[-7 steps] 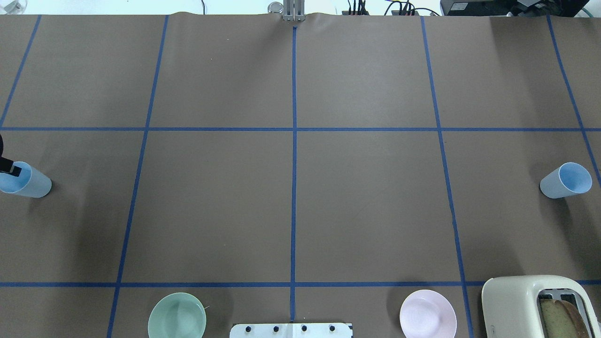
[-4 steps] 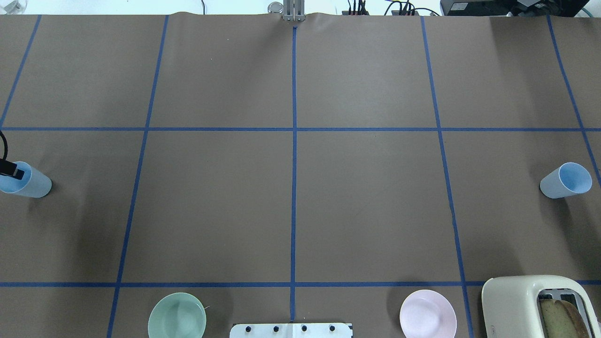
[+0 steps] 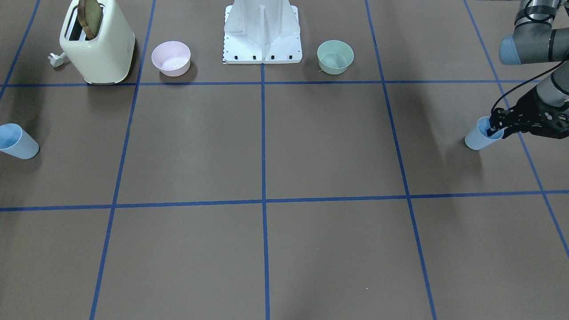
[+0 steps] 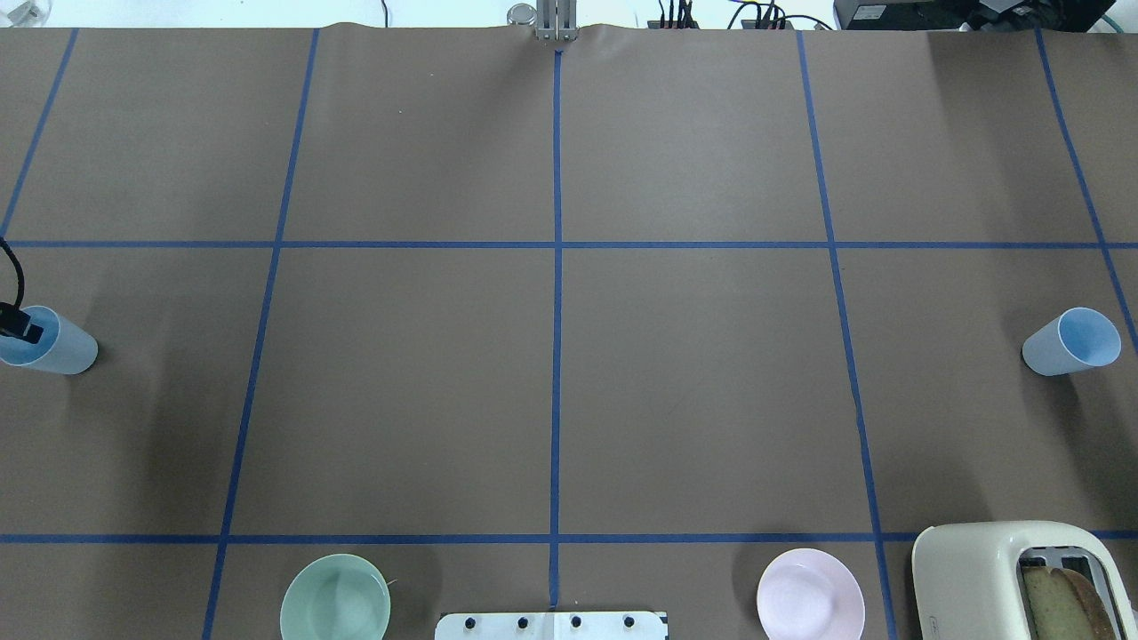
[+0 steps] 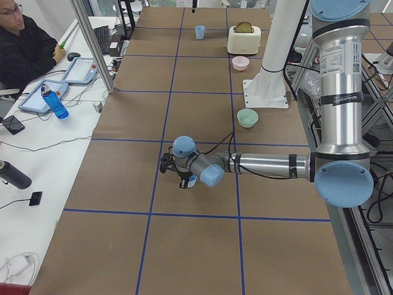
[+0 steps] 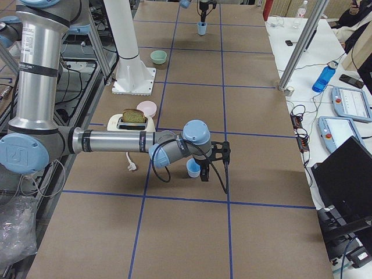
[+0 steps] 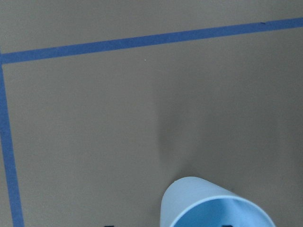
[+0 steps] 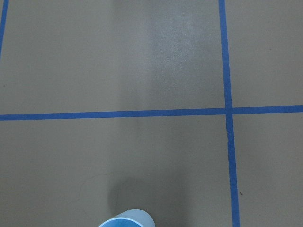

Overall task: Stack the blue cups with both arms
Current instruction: 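Lower the left gripper onto the light-blue cup and close on its rim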

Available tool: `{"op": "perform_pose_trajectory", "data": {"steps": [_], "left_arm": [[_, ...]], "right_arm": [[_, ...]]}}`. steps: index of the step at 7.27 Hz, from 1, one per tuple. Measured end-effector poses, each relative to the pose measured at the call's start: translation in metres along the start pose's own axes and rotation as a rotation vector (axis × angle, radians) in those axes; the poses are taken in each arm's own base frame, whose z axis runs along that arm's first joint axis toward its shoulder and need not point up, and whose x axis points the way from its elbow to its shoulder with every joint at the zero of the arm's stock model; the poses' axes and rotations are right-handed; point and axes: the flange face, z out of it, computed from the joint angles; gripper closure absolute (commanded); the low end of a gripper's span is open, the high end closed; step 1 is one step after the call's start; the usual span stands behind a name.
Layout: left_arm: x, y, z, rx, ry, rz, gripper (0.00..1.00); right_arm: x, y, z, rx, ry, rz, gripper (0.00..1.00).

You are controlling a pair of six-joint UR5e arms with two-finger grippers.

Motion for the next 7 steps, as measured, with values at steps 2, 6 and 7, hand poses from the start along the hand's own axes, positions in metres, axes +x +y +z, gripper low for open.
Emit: {"op": "perform_pose_trajectory", "data": {"steps": [2, 6, 7], "left_arm": [[0.002, -0.002, 0.003, -0.004, 0.001, 0.007, 1.0], [0.078, -0.048, -0.041, -0.003, 0.047, 0.022, 1.0], [0.122, -0.072, -0.069, -0.018, 0.049, 0.004, 1.0]], "right_arm": [[0.0, -0.001, 0.0, 0.001, 0.001, 0.0, 0.0], [0.0, 0.001, 0.008, -0.013, 0.008, 0.001, 0.0], [-0.003, 0.003, 0.016, -0.027, 0.015, -0.001, 0.0]]}}
